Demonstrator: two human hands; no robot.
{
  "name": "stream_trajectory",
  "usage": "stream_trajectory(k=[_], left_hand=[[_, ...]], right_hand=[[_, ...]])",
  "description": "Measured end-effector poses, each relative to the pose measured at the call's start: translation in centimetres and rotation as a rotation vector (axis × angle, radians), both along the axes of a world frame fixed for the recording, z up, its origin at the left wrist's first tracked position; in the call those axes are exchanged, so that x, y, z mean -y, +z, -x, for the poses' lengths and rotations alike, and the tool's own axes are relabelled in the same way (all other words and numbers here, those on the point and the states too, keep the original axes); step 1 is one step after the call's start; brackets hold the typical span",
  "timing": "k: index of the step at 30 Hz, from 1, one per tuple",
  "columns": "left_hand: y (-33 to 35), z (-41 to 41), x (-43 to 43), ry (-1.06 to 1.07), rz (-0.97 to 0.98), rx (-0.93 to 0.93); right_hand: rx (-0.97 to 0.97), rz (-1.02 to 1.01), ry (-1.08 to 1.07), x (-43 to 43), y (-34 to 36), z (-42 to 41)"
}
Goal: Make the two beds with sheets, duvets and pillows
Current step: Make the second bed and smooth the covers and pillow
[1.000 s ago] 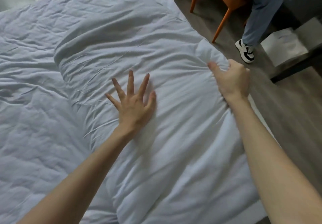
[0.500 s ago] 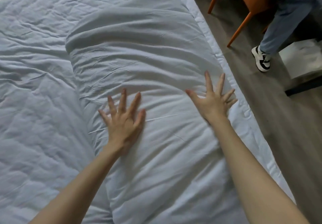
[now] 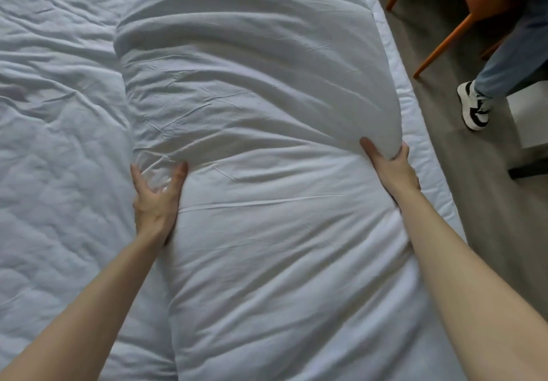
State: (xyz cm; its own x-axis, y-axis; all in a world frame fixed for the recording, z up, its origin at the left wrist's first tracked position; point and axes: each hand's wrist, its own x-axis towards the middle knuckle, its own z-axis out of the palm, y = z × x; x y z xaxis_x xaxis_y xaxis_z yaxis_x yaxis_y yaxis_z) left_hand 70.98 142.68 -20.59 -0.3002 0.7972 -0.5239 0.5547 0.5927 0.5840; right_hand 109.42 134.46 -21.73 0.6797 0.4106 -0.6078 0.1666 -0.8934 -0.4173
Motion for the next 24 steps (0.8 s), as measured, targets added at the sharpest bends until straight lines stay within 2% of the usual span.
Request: stream_trajectory(k=[4,13,15,18,24], left_hand=[[-2.5,0.8,-0.6,0.056,0.027,0.078],[-5.7,0.6,-0.7,0.124,0.001,0.042],[-5.6,1.0,-0.8,0.144,-0.026,0.071],[-4.2,2.3,-0.9,0.12,-0.05,0.209],[-0.7,5.3,1.1,0.153,0.028,0.316]], right_hand=[[0.007,0.002,0.018,-0.7,-1.8,-0.4],[0.106,-0.018,-0.002,-1.1,-3.0,-0.7],[0.115,-0.046,-0.019,-0.9,-2.3,-0.3],[0.153,-0.094,-0.044,-0.1,-0.2,0.9],[0.19,-0.176,-0.067,1.9,5.0,5.3]])
